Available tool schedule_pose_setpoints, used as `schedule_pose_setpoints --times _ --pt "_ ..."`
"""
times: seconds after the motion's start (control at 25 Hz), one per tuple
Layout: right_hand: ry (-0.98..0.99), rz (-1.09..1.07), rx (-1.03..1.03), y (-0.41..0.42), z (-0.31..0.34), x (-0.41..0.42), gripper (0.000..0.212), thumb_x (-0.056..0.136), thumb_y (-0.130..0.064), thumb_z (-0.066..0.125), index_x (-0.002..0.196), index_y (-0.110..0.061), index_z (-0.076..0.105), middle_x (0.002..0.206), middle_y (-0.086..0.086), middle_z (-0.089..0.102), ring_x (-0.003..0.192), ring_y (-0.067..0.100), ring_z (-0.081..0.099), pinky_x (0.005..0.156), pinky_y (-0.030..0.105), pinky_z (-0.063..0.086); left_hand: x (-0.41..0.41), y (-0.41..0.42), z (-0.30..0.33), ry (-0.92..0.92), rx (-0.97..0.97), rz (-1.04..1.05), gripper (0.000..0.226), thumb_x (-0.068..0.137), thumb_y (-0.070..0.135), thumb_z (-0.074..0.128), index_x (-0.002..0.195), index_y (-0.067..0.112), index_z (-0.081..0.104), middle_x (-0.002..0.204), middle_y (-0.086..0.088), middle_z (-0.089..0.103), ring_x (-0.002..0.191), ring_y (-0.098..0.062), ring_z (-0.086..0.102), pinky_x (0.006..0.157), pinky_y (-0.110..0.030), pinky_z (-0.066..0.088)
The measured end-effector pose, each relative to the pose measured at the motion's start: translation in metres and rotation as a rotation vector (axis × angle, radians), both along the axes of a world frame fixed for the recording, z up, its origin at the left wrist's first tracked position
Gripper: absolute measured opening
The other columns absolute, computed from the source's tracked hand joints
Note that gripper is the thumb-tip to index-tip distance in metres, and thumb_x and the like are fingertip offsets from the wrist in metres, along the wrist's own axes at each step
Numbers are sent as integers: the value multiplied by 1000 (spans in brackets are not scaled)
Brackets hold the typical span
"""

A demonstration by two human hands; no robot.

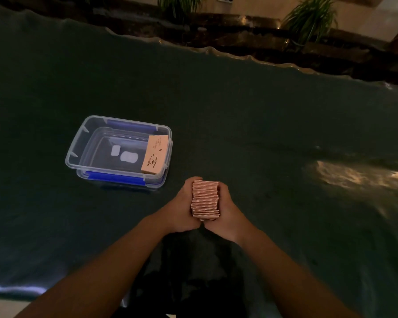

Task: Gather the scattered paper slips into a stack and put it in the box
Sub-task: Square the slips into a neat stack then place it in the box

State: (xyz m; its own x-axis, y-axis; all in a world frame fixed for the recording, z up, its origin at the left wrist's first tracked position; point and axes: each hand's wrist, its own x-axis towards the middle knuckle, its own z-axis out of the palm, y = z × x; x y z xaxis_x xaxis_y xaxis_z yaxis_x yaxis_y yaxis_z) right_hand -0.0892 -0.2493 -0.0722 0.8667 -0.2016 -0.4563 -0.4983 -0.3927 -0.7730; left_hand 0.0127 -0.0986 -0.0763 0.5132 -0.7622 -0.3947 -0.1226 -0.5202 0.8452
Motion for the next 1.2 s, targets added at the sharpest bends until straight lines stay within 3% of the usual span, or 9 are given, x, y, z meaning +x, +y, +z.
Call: schedule_pose_setpoints --times 0.08,0.16,0.4,0.52,0.6,0.72,0.88,1.12,1.2 --pt "-7 13 21 5 -1 0 121 64 -42 85 163 -36 14 160 -5 42 145 9 49 123 39 41 0 4 -3 42 1 -17 136 71 25 94 162 29 -8 152 13 35 140 -1 38 118 -27 29" --pt "-8 5 51 8 -3 2 120 64 -43 82 163 -36 14 157 -6 46 141 7 52 121 34 42 -2 3 -3 50 4 17 124 73 27 92 163 27 7 150 14 37 136 1 39 118 -26 30" --pt "3 -29 180 -5 -3 1 99 72 0 81 152 -31 33 131 -11 66 116 2 69 96 30 55 -2 5 0 95 -4 145 94 66 17 94 145 32 43 134 11 62 128 -10 59 110 -36 45" --pt "-45 -102 255 -6 0 -6 107 63 -13 89 155 -28 36 141 -11 62 123 -5 65 106 30 55 -2 7 6 187 -54 211 93 65 -2 90 133 43 44 123 18 64 118 -4 61 94 -22 48" --pt "-70 -195 306 -4 0 -13 117 58 -26 91 159 -31 30 147 -11 55 123 -10 62 106 25 52 -3 8 9 249 -93 269 94 62 -3 90 133 41 47 124 12 67 118 -6 63 102 -33 52" --pt "-50 -387 544 1 -4 -23 121 65 -12 88 163 -32 20 151 5 56 129 13 65 112 41 52 -1 9 7 372 -168 322 95 52 9 91 139 19 55 125 -3 74 120 -19 69 107 -51 52" --pt "-89 -539 862 10 2 -24 87 71 5 74 147 -25 46 135 11 74 127 28 70 112 50 51 -8 2 12 565 -261 337 66 61 -6 81 123 10 67 118 -12 77 116 -29 71 100 -48 54" --pt "-105 -579 702 -5 -3 -28 75 85 11 67 149 -23 47 139 13 70 123 26 73 106 52 57 5 9 8 744 -311 367 90 73 -14 76 147 21 40 137 -19 62 127 -35 63 97 -49 58" --pt "-106 -526 557 -15 -6 -32 80 83 12 68 147 -30 46 141 8 67 123 18 71 106 47 57 12 12 10 576 -234 284 89 75 -12 80 144 27 41 137 -10 63 127 -28 64 100 -47 57"
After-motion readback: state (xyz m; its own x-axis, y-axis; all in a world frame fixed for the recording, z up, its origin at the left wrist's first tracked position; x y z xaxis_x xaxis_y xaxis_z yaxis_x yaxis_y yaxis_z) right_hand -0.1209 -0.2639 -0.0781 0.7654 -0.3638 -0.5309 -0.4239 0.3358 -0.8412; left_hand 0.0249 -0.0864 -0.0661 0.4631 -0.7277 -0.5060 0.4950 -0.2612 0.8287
